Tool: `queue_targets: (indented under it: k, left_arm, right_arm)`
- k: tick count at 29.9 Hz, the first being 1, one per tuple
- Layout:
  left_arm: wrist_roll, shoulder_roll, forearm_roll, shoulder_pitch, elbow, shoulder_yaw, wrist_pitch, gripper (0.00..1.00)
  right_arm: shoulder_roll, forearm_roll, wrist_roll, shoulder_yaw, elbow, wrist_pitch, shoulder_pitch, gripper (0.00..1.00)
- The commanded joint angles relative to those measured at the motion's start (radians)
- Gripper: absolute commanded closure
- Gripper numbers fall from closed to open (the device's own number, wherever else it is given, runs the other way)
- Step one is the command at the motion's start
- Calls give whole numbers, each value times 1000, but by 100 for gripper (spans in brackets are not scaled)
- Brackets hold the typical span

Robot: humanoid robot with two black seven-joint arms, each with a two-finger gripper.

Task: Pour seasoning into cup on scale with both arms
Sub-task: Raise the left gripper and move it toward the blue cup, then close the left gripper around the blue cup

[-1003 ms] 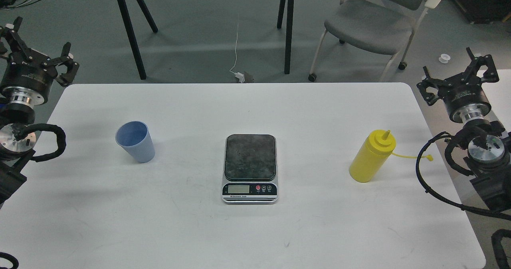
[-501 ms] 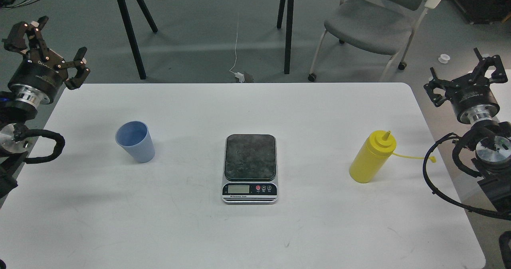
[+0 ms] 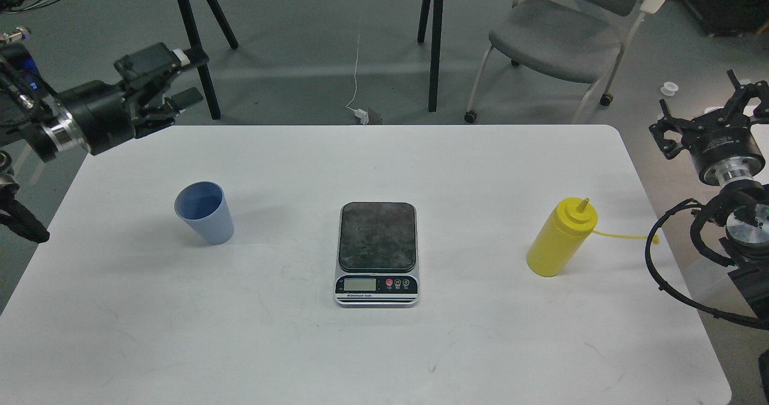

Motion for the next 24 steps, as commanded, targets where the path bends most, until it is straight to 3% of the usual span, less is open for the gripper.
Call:
queue_targets:
  k: [1, 9, 17, 24]
  left_arm:
    - [0, -7, 368, 2, -12, 0, 81, 1]
    - [4, -54, 810, 1, 118, 116, 246, 6]
    - [1, -132, 843, -4, 264, 285, 352, 20]
    - [-8, -207, 840, -4, 409, 291, 369, 34]
  right_arm:
    - [-19, 0, 0, 6, 0, 0, 0, 0]
    - [-59, 0, 0, 8, -2, 0, -15, 0]
    - [-57, 2, 0, 8, -2, 0, -21, 0]
    - [-56, 0, 0, 9, 0, 0, -29, 0]
